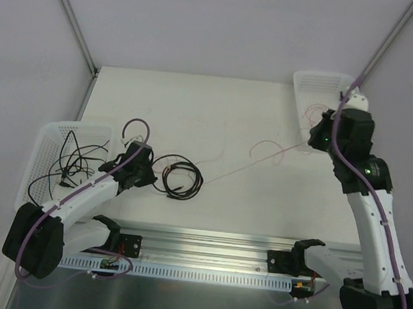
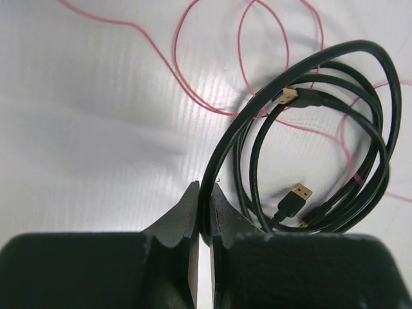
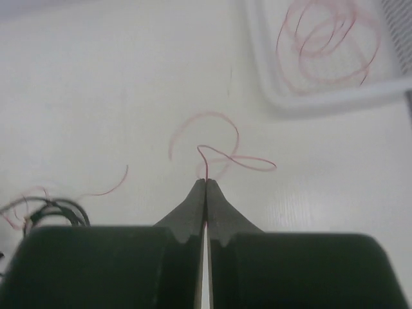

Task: Untangle the cables

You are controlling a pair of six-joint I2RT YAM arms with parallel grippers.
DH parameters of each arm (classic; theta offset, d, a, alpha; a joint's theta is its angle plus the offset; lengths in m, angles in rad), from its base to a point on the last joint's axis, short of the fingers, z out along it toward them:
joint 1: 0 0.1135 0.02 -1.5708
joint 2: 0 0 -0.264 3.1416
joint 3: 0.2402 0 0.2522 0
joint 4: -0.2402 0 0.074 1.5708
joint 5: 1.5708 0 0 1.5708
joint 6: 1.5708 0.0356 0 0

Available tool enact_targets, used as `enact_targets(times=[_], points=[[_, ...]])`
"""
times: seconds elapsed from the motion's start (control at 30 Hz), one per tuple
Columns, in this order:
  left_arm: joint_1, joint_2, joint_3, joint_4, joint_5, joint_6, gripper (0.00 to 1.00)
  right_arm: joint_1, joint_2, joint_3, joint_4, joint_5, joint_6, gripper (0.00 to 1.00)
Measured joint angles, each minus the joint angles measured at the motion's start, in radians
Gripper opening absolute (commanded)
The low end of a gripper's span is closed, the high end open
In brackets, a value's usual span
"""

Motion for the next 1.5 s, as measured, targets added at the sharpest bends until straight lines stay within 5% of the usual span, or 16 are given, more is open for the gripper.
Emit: enact_targets(times=[0.33, 1.0, 1.23, 1.5], points=[[0.056, -0.014, 0.000, -0.020, -0.016, 0.028, 0.00, -0.079, -0.118, 0.361, -0.032, 0.079, 0.000, 0.01], [0.061, 0.109, 0.000, -0.018, -0.063, 0.031, 0.00, -0.090, 0.109, 0.927, -0.014, 0.034, -0.021, 0.01], [0.061, 0.110, 0.000, -0.019, -0.057, 0.032, 0.10, -0.091, 0.033, 0.742, 0.093, -0.072, 0.041, 0.01], [0.062, -0.004, 0.018, -0.039, 0.027, 0.070, 0.46, -0.092, -0.066, 0.062, 0.169, -0.219, 0.150, 0.01]])
